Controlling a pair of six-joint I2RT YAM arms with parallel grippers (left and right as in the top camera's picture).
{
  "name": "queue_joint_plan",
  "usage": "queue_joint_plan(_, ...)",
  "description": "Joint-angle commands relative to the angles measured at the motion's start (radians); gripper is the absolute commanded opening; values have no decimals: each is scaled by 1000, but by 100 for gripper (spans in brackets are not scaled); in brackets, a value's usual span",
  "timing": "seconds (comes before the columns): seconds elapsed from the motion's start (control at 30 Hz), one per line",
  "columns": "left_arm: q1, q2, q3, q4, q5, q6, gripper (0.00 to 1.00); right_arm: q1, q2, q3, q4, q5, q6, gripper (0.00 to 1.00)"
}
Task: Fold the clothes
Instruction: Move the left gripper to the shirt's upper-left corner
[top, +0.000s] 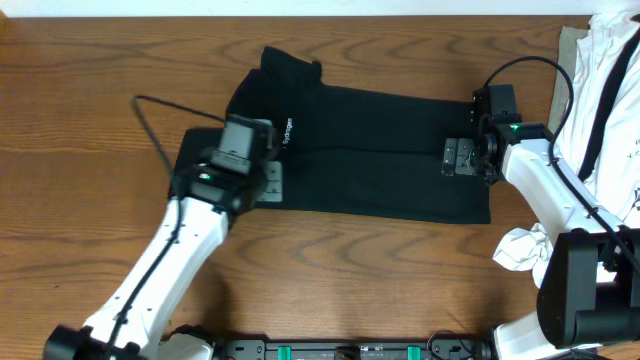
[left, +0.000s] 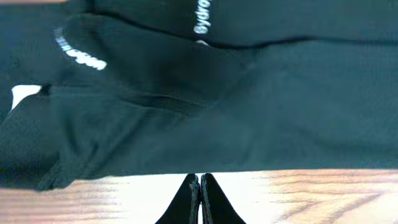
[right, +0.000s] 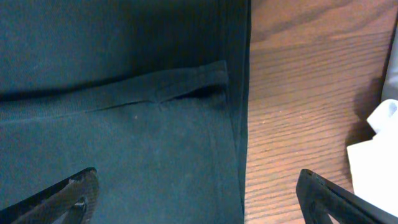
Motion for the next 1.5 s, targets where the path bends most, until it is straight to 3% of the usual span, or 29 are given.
queue_joint_plan(0.0, -58, 76, 56, -7, -118, 42, 6, -3, -7, 10, 0, -3, 1, 99)
queue_joint_plan(0.33, -58, 346, 421, -280, -120, 42, 7, -3, -7, 10, 0, -3, 1, 99)
queue_joint_plan(0.37, -58, 351, 420, -291, -120, 42, 24, -3, -7, 10, 0, -3, 1, 99)
queue_joint_plan(0.43, -58, 354, 418, -312, -120, 42, 31, -3, -7, 10, 0, -3, 1, 99)
queue_joint_plan(0.47, -58, 354, 418, -318, -120, 42, 29, -3, -7, 10, 0, -3, 1, 99)
queue_joint_plan(0.5, -58, 354, 418, -317, -120, 42, 13, -3, -7, 10, 0, -3, 1, 99)
queue_joint_plan(0.53, -58, 355, 417, -309, -120, 46, 6, -3, -7, 10, 0, -3, 1, 99)
queue_joint_plan(0.8, -60, 378, 385, -300, -120, 203, 6, -3, -7, 10, 0, -3, 1, 99)
queue_joint_plan(0.83, -60, 378, 377, -298, -120, 203, 13, -3, -7, 10, 0, -3, 1, 99)
queue_joint_plan(0.9, -60, 378, 372, -300, -120, 203, 41, -3, -7, 10, 0, -3, 1, 99)
queue_joint_plan(1.03, -60, 377, 372, -304, -120, 202, 54, -3, -7, 10, 0, -3, 1, 99)
queue_joint_plan(1.07, -60, 377, 372, -307, -120, 202, 64, -3, -7, 10, 0, -3, 1, 99)
queue_joint_plan(1.3, -60, 391, 361, -261, -117, 208, 63, -3, -7, 10, 0, -3, 1, 99)
queue_joint_plan(1.47, -60, 432, 359, -254, -109, 315, 48, -3, -7, 10, 0, -3, 1, 99)
